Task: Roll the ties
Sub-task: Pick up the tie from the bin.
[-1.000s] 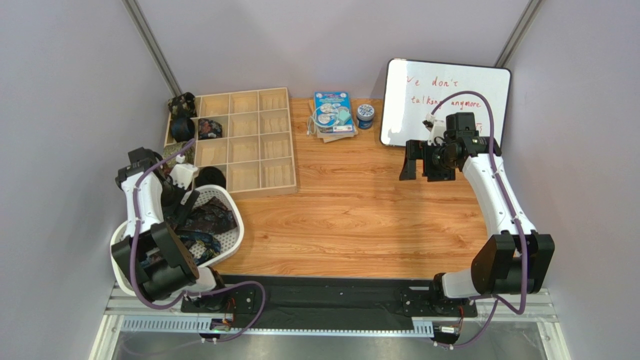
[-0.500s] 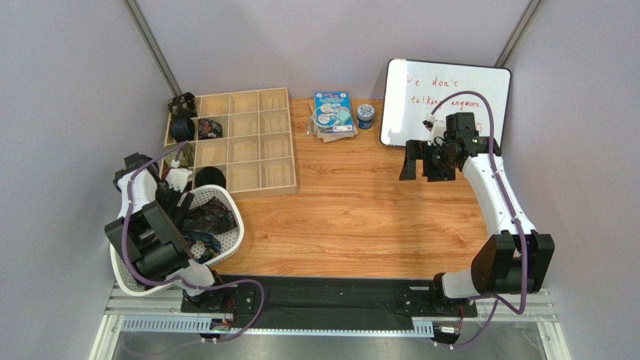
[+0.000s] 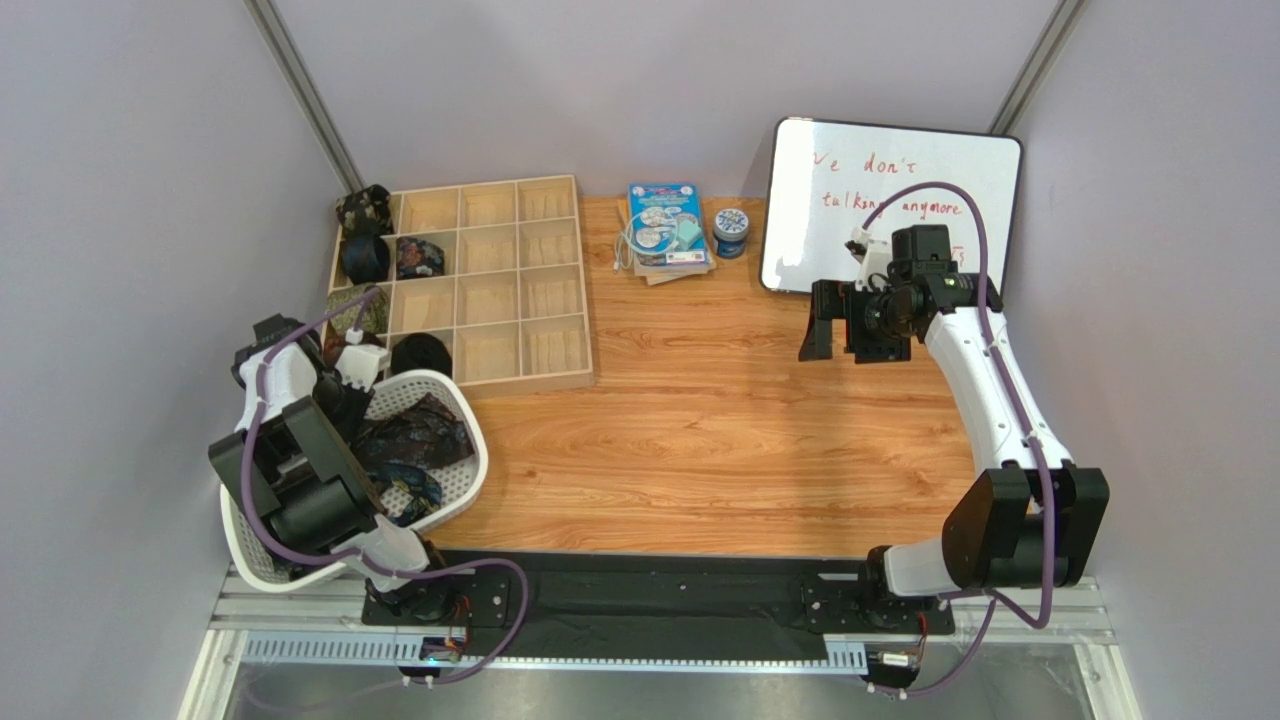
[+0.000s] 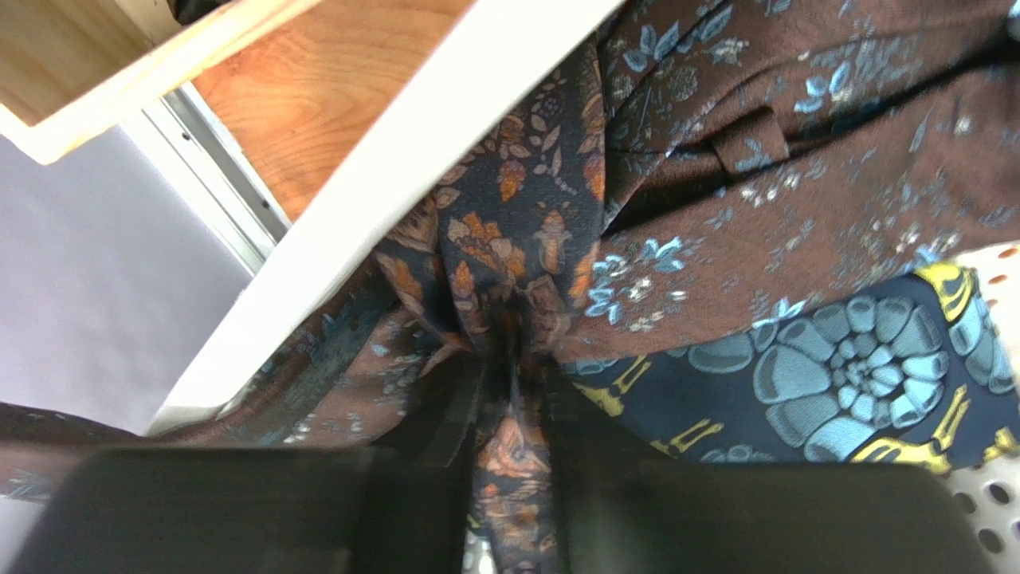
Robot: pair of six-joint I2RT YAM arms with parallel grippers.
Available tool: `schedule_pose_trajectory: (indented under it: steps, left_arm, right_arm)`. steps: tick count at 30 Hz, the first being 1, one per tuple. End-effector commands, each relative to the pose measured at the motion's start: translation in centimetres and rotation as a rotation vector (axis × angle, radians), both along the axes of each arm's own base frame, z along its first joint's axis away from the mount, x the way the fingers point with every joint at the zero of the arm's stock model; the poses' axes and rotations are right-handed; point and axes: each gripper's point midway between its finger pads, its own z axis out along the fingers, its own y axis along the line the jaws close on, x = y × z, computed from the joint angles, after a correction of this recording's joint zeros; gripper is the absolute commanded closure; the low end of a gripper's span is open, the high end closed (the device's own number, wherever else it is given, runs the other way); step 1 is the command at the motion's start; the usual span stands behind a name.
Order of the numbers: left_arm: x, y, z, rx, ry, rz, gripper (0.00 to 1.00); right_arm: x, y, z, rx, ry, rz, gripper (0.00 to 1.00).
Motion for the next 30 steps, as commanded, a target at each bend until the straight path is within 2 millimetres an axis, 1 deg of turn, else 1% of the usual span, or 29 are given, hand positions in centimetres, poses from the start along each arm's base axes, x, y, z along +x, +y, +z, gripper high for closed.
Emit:
schedule_pose_trajectory:
  steps: [1,2,3,4,6,7,9,10,12,13,14,15,17,18,20,21,22,23,24,25,26,27,29,30]
  left_arm:
    - [0.5,0.2,2.4,0.012,-0.072,0.006,0.89]
    - [0.6,0.2,3.0,0.021,-0.088,0.009,0.96]
    - [0.5,0.1,3.5,0.028,-0.099,0.011,1.00]
    - [0.6,0.2,4.8,0.053,-0.134,0.011,1.00]
    - [0.4,0.1,6.1,0.069,-0.155,0.012,1.00]
    - [0.5,0.2,7.4,0.090,-0.188,0.011,1.00]
    - [0.4,-0.2,8.7,0.093,-0.212,0.015,1.00]
    - [0.6,-0.1,10.0,0.112,-0.245,0.015,1.00]
    - [0.6,-0.2,11.2,0.121,-0.266,0.023,1.00]
    - [0.8,0.0,12.3,0.139,-0.291,0.024,1.00]
    - [0.8,-0.1,12.9,0.137,-0.299,0.022,1.00]
    - [0.8,-0.1,13.8,0.142,-0.312,0.027,1.00]
    - [0.9,-0.6,14.8,0.130,-0.328,0.026,1.00]
    - [1.1,-0.5,16.1,0.140,-0.362,0.034,1.00]
    - [1.3,-1.3,17.4,0.116,-0.398,0.025,1.00]
    - [1.7,-1.4,19.2,0.127,-0.447,0.028,1.00]
    - [2.0,-2.0,20.0,0.114,-0.471,0.013,1.00]
    - [1.9,-2.6,20.6,0.098,-0.475,0.009,1.00]
    - [2.3,-2.8,22.6,0.112,-0.523,0.003,1.00]
    - [2.7,-3.7,23.4,0.095,-0.546,-0.009,1.00]
    - [2.6,-4.5,24.2,0.076,-0.560,-0.022,1.00]
    - [2.9,-5.0,26.1,0.084,-0.609,-0.041,1.00]
    - [3.3,-7.0,27.6,0.049,-0.652,-0.078,1.00]
    - [3.6,-7.9,29.4,0.048,-0.703,-0.103,1.00]
  right_arm:
    - [0.7,-0.2,1.3,-0.012,-0.059,0.004,0.00]
    - [0.6,-0.2,1.3,-0.011,-0.060,0.003,0.00]
    - [0.6,-0.2,1.3,-0.010,-0.060,0.001,0.00]
    - [0.7,-0.2,1.3,-0.008,-0.061,-0.001,0.00]
    - [0.7,0.0,1.5,-0.003,-0.068,0.002,0.00]
    - [0.7,-0.1,1.6,-0.002,-0.069,0.001,0.00]
    - [0.8,0.0,1.6,0.002,-0.068,0.002,0.00]
    - [0.9,0.0,1.6,0.004,-0.071,0.000,0.00]
    - [1.0,0.2,1.8,0.010,-0.074,0.001,0.00]
    - [1.0,0.2,1.8,0.012,-0.076,0.003,0.00]
    - [1.0,0.2,1.9,0.014,-0.076,0.004,0.00]
    - [1.0,0.3,1.9,0.014,-0.075,0.002,0.00]
    - [1.0,0.3,1.9,0.014,-0.080,0.002,0.00]
    - [1.0,0.3,2.1,0.019,-0.083,0.002,0.00]
    - [0.9,0.4,2.1,0.023,-0.086,0.004,0.00]
    - [1.0,0.4,2.3,0.025,-0.091,0.006,0.00]
    - [1.0,0.4,2.3,0.027,-0.090,0.004,0.00]
    - [1.0,0.5,2.4,0.031,-0.093,0.008,0.00]
    - [1.0,0.6,2.5,0.035,-0.096,0.010,0.00]
    - [0.9,0.6,2.5,0.036,-0.097,0.012,0.00]
    - [0.9,0.8,2.7,0.043,-0.099,0.015,0.00]
    - [0.9,0.8,2.7,0.045,-0.101,0.018,0.00]
    - [0.8,0.9,2.9,0.051,-0.104,0.022,0.00]
    - [0.9,0.9,3.0,0.053,-0.107,0.021,0.00]
